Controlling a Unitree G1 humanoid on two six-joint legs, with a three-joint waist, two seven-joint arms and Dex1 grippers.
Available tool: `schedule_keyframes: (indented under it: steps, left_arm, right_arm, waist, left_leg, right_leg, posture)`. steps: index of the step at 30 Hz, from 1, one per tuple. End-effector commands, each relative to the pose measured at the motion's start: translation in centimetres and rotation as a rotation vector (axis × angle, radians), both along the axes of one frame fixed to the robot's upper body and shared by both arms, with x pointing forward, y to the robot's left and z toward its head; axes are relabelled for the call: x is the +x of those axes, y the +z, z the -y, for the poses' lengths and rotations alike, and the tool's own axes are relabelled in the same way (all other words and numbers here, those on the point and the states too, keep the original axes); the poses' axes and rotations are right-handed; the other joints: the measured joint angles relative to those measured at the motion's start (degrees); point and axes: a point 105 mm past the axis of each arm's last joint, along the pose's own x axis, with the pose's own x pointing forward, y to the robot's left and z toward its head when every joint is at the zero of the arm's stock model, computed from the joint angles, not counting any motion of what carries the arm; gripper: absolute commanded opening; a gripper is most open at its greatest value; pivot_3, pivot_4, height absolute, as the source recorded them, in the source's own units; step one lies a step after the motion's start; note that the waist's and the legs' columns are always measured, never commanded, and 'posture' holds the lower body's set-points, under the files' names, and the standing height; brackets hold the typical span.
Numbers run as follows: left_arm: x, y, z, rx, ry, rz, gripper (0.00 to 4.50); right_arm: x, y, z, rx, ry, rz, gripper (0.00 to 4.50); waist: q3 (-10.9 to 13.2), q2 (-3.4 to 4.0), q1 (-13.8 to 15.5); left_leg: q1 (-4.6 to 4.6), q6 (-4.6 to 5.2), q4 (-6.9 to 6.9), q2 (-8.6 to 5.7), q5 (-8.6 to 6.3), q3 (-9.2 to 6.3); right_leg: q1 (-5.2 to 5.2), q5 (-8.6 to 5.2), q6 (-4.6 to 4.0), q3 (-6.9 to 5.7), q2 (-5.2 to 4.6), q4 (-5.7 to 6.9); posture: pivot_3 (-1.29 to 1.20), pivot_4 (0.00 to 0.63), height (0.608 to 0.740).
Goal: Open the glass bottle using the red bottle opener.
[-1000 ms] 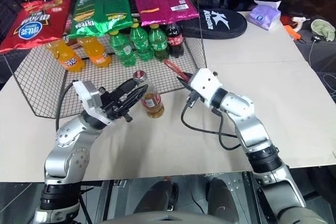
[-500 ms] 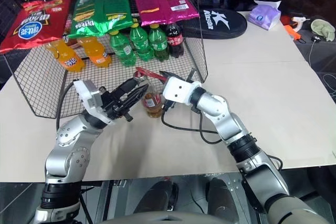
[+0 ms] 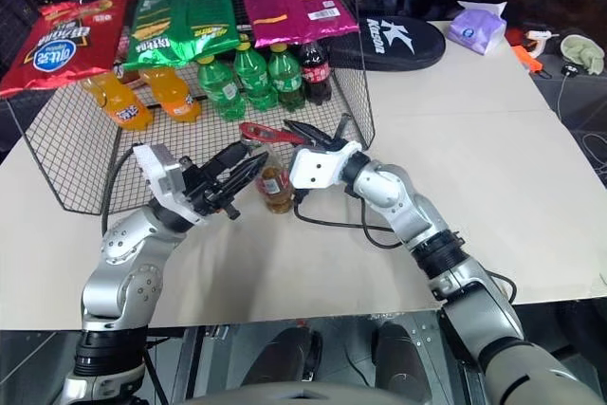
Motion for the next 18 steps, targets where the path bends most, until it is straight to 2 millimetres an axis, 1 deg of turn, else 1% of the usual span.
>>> schedule_keyframes:
  steps: [1, 5, 10, 14, 18]
  left_arm:
    - [-0.1, -0.7, 0.9, 0.01, -0.044, -0.035, 1.12]
    - [0.0, -0.7, 0.8, 0.012, -0.042, -0.034, 1.12]
    - [0.2, -0.7, 0.6, 0.014, -0.039, -0.033, 1.12]
    - [0.2, -0.9, 0.6, 0.013, -0.038, -0.033, 1.12]
    - [0.3, -1.1, 0.5, 0.01, -0.039, -0.036, 1.12]
  right_arm:
    - [-0.4, -0.5, -1.4, -0.007, 0.042, 0.055, 0.0]
    - [-1.2, -0.7, -2.3, 0.028, 0.101, 0.074, 0.0]
    - [-2.0, -0.6, -2.5, 0.012, 0.161, 0.103, 0.0]
    - [-1.5, -0.1, -1.6, -0.088, 0.178, 0.178, 0.0]
    - [-0.5, 1.3, -0.6, -0.181, 0.191, 0.248, 0.0]
  waist:
    - [0.0, 0.0, 0.0]
    - [0.0, 0.0, -0.2]
    - [0.0, 0.0, -0.2]
    - [0.0, 0.01, -0.2]
    - [0.0, 0.01, -0.2]
  left_leg:
    - [0.0, 0.0, 0.0, 0.0, 0.0, 0.0]
    - [0.01, 0.0, 0.0, 0.0, 0.0, 0.01]
    - [0.01, 0.0, 0.0, 0.01, 0.0, 0.01]
    - [0.01, 0.0, 0.0, 0.0, 0.0, 0.01]
    - [0.02, 0.0, 0.0, 0.0, 0.0, 0.0]
  right_leg:
    - [0.0, 0.0, 0.0, 0.0, 0.0, 0.0]
    - [0.0, 0.0, 0.0, 0.01, 0.01, 0.0]
    - [0.01, 0.0, 0.0, 0.01, 0.02, 0.01]
    - [0.01, 0.0, 0.0, 0.01, 0.01, 0.01]
    - [0.02, 0.0, 0.0, 0.0, 0.02, 0.0]
  posture:
    - [0.0, 0.15, 0.74]
    - [0.0, 0.15, 0.74]
    - [0.0, 0.15, 0.74]
    - [0.0, 0.15, 0.74]
    - [0.0, 0.15, 0.74]
